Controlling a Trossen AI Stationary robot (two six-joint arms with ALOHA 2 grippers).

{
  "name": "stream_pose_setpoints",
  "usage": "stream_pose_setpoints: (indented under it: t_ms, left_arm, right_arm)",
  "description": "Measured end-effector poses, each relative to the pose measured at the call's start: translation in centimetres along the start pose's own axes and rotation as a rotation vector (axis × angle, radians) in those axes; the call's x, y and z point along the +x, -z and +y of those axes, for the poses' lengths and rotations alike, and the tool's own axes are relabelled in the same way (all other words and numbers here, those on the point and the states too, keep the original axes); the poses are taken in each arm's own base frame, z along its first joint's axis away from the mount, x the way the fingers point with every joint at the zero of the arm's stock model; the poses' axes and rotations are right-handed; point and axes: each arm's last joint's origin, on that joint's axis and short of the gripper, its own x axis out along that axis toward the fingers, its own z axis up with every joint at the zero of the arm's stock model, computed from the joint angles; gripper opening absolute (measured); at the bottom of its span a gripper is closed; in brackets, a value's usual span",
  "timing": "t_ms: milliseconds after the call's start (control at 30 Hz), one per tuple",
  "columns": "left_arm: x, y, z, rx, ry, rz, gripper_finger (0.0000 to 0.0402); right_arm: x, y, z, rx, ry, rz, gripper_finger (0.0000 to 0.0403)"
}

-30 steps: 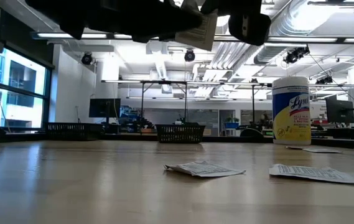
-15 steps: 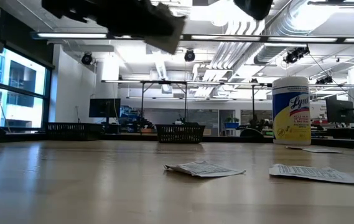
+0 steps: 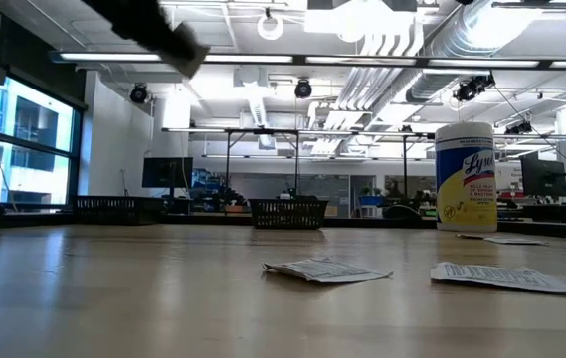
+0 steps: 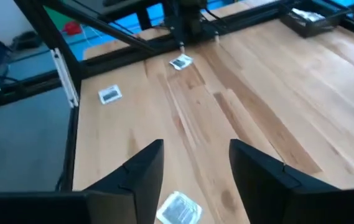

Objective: Pick & Place First Aid Supplies
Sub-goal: Put the gray towelette pack into the left black bin

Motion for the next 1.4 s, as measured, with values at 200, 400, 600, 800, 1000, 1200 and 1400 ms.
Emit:
stream_pose_setpoints:
  t_ms: [200,400,600,800,1000,1200,1400]
  left_arm:
    - [-2.8,2.2,3.1,-0.129,-0.222,0.134,0.0003]
    - [-2.7,4.5,4.8,-0.164,-0.417,0.374,0.0003]
    - [-0.3,6.1,6.8,-0.207,-0.586,0.606,0.0002]
    - [4.0,8.5,10.6,-0.349,-0.702,0.757,0.0002]
    - [7.0,11.3,13.0,-0.463,-0.729,0.858,0.0002]
    - [8.2,12.8,14.7,-0.458,-0.897,0.892,0.0002]
    - [9.1,14.8,16.9,-0.523,-0.970,0.898,0.0002]
  right_arm:
    - [-0.3,0.6,0.3,0.041,-0.003,-0.003,0.0177]
    - [-0.5,0.7,0.4,-0.004,0.014,-0.021,0.0177]
    - [-0.5,0.7,0.4,-0.044,0.034,-0.036,0.0177]
    - [-0.5,0.7,0.4,-0.056,0.044,-0.043,0.0177]
    - [-0.5,0.7,0.4,-0.029,0.039,-0.040,0.0177]
    - [-0.5,0.7,0.4,-0.027,0.038,-0.039,0.0177]
    - [-0.5,0.7,0.4,0.000,0.033,-0.037,0.0177]
